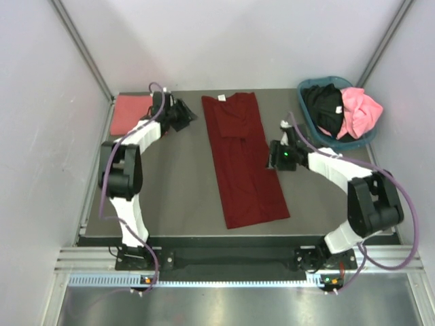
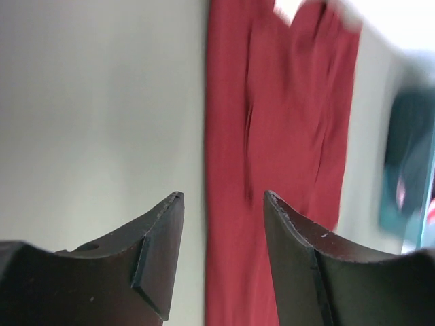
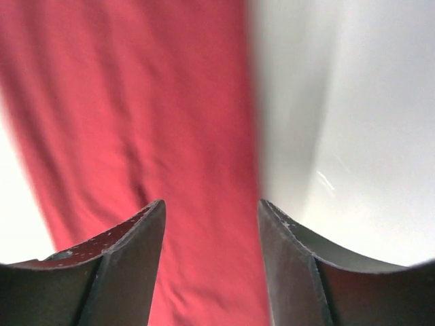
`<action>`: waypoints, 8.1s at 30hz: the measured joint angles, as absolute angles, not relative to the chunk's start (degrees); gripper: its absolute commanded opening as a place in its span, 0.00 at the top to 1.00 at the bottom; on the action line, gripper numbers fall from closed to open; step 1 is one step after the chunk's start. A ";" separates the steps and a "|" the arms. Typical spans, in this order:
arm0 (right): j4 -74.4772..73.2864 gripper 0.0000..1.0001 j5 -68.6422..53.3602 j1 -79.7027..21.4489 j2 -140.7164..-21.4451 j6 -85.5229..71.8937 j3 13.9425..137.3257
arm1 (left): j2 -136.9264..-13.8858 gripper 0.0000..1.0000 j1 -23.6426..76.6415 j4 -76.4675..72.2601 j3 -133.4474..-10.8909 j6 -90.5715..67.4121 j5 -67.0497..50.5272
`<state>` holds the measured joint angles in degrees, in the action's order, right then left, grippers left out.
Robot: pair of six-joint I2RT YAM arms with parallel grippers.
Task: Fold and stack the t-shirts
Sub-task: Fold the tshirt
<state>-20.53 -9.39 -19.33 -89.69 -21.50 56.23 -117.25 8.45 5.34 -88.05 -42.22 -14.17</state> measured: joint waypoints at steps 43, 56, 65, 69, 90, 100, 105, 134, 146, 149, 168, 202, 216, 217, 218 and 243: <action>-29.69 0.56 -12.69 -16.56 -63.79 -32.82 27.35 | -75.70 0.40 55.22 4.54 -28.34 -76.75 -4.67; -30.50 0.63 -10.37 -17.21 -62.22 -35.22 26.65 | -76.38 0.57 56.97 3.55 -27.81 -80.93 -1.80; -32.42 0.80 -8.19 -17.69 -61.76 -35.99 26.65 | -76.09 1.00 57.49 5.41 -27.29 -81.93 0.84; -32.49 1.00 -7.88 -19.22 -61.25 -36.60 26.13 | -75.40 1.00 57.49 6.02 -27.24 -81.76 1.37; -37.12 1.00 -0.30 -33.76 -57.43 -44.10 26.37 | -61.80 1.00 58.17 16.62 -23.27 -84.12 2.85; -39.09 1.00 2.44 -38.30 -56.66 -45.69 32.05 | -62.46 1.00 58.50 16.21 -23.59 -84.01 2.00; -39.38 1.00 3.33 -38.48 -57.87 -44.93 34.39 | -64.18 1.00 58.50 17.30 -26.26 -82.96 2.48; -35.99 1.00 3.18 -28.56 -84.14 -31.42 62.89 | -84.97 1.00 29.43 21.56 -51.72 -58.06 -6.26; -35.38 1.00 -0.08 -22.96 -99.94 -26.48 80.12 | -101.51 1.00 20.67 23.79 -72.27 -48.80 -12.38; -35.22 1.00 -1.32 -21.82 -104.01 -25.87 83.59 | -104.40 1.00 19.29 24.23 -75.20 -47.83 -13.65; -33.39 1.00 -6.35 -17.65 -113.56 -23.94 91.66 | -118.06 1.00 15.62 24.84 -86.52 -46.04 -20.60; -32.40 0.99 -9.15 -15.94 -123.00 -23.11 101.65 | -125.38 1.00 13.80 24.47 -95.04 -45.87 -21.12; -32.10 0.94 -9.32 -14.94 -125.93 -23.70 102.56 | -127.04 0.99 13.54 23.51 -95.70 -45.87 -21.50; -32.16 0.92 -9.43 -14.94 -126.04 -23.83 102.76 | -127.07 0.98 13.54 23.51 -95.70 -45.87 -21.50; -32.10 0.91 -9.58 -14.90 -126.19 -23.79 102.98 | -127.07 0.92 13.54 23.53 -95.70 -45.87 -21.50; -28.49 0.74 -14.79 -14.44 -116.57 -19.07 93.71 | -111.26 0.82 17.67 19.03 -86.28 -37.95 -19.22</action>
